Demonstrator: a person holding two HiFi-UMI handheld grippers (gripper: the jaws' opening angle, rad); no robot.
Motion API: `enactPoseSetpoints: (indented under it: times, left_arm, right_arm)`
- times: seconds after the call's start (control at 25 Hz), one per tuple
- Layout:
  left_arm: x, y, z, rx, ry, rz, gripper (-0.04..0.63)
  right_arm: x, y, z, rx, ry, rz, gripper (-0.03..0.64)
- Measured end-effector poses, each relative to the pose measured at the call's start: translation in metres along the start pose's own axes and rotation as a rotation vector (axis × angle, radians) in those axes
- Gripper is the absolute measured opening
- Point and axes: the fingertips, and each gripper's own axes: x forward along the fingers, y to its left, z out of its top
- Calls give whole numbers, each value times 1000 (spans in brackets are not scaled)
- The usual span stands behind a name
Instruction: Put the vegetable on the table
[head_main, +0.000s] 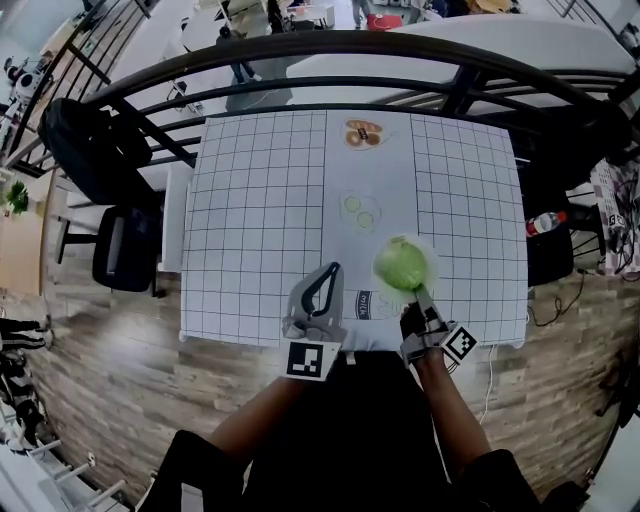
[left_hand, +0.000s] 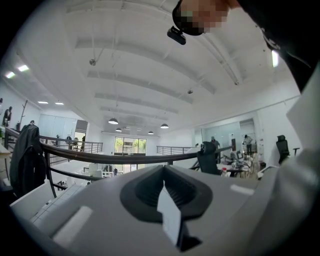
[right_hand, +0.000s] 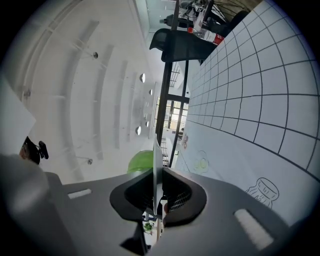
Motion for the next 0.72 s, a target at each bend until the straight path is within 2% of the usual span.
enactPoseSetpoints:
  times: [0.24,0.52,0.72]
  left_arm:
    - [16,4,-5,44,28,-6,9]
    - [35,4,-11,42,54,-11,9]
    - [45,3,-13,38,61,-10,9]
  right_arm:
    - [21,-36,6,-20,24,-13,32]
    - [40,-69,9,3,61,36,32]
    - [48,-92,9,-18,86,6,34]
